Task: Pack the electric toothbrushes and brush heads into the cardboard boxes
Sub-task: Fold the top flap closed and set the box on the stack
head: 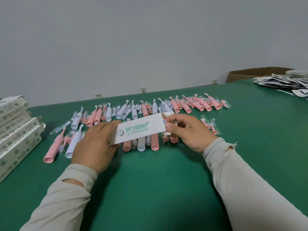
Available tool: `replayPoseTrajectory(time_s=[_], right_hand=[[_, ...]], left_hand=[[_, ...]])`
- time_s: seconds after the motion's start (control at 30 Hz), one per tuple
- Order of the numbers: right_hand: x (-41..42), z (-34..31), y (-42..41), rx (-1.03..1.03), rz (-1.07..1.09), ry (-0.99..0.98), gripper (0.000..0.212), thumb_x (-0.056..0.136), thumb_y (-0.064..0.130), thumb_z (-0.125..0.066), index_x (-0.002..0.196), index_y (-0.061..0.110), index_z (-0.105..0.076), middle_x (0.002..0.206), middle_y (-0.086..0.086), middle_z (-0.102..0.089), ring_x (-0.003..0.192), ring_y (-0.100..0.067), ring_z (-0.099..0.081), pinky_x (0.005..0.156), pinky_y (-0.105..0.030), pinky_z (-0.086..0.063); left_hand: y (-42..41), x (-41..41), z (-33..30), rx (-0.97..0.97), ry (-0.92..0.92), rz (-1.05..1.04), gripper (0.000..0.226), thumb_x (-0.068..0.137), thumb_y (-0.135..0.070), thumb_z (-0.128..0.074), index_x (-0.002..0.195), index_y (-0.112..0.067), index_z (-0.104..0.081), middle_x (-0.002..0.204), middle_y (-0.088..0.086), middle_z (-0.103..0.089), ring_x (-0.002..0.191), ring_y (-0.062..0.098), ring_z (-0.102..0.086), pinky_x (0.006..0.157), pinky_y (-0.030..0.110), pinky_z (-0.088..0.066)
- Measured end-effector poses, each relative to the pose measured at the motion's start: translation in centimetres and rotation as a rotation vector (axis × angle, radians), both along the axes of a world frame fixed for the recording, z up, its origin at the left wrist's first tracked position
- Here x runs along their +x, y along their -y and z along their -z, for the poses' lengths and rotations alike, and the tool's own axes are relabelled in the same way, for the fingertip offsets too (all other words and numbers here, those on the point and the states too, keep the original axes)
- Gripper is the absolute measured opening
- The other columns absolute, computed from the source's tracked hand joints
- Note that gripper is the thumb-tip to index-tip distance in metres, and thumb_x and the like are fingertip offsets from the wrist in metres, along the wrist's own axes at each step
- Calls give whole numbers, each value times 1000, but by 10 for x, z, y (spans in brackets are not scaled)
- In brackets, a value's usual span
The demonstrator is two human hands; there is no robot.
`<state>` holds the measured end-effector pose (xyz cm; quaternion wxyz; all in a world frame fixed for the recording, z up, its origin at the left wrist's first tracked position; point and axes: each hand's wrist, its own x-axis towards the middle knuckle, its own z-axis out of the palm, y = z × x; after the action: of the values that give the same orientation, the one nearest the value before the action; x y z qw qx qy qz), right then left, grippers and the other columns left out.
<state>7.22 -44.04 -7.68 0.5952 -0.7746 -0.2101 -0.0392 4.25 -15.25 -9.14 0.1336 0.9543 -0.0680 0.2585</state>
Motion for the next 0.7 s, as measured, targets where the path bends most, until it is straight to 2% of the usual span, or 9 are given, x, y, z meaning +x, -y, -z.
replayPoseTrajectory(time_s=[0.1,0.2,0.27,0.37,0.43,0.5,0.57,0.63,0.7], right_hand=[[0,1,-2,-64,43,70,9,94,14,-68,100,19,-73,95,7,-59,74,-14,-59,78,-49,-58],[-1,0,-2,-150,48,140,14,94,13,-65,102,21,-74,97,15,-53,86,-13,-56,89,-50,-54],[-2,-1,-1,-167,51,128,14,95,16,-66,104,21,-75,93,13,-52,85,-12,-56,90,-50,-53],[-2,0,0,-180,28,50,14,93,15,-69,96,27,-76,86,12,-55,78,-14,-56,88,-51,-54],[-2,-1,2,-134,-9,-13,16,92,15,-70,89,30,-76,86,9,-64,75,-14,-58,84,-44,-57],[1,-4,3,9,-18,-45,16,92,14,-70,87,26,-79,89,5,-72,72,-12,-61,66,-29,-56],[4,-8,2,143,51,-5,20,90,11,-71,90,30,-77,95,9,-74,76,-8,-65,67,-22,-52],[8,-8,-1,196,45,26,31,88,3,-71,96,33,-71,102,11,-71,86,-13,-69,74,-28,-57],[7,-3,-3,145,-12,17,42,89,3,-68,106,41,-69,108,11,-72,96,-33,-67,82,-48,-60]], left_hand=[[-2,3,2,-8,-34,7,67,83,-27,-76,141,-39,-44,135,-8,-57,119,21,-48,90,44,-47],[-2,3,5,-17,-51,19,69,83,-24,-76,141,-42,-43,135,-9,-58,117,19,-49,92,42,-47],[-1,3,5,-27,-48,16,67,84,-24,-75,140,-42,-43,135,-10,-57,118,19,-49,92,42,-47],[0,2,5,-23,-58,30,61,85,-27,-73,138,-41,-46,134,-10,-57,118,19,-48,90,42,-48],[1,1,4,-24,-53,22,59,86,-25,-72,138,-40,-47,134,-10,-57,117,20,-48,88,45,-49],[3,1,1,-13,-40,3,61,86,-21,-69,139,-41,-45,135,-11,-55,118,20,-47,87,45,-50],[5,4,-3,14,-35,6,64,86,-18,-67,140,-42,-42,136,-13,-52,121,18,-45,87,44,-49],[5,8,-5,12,-44,18,66,84,-16,-66,140,-42,-42,137,-14,-51,121,17,-43,87,41,-48],[1,10,-3,-17,-41,25,66,84,-17,-68,139,-44,-43,135,-16,-53,119,15,-43,86,38,-46]])
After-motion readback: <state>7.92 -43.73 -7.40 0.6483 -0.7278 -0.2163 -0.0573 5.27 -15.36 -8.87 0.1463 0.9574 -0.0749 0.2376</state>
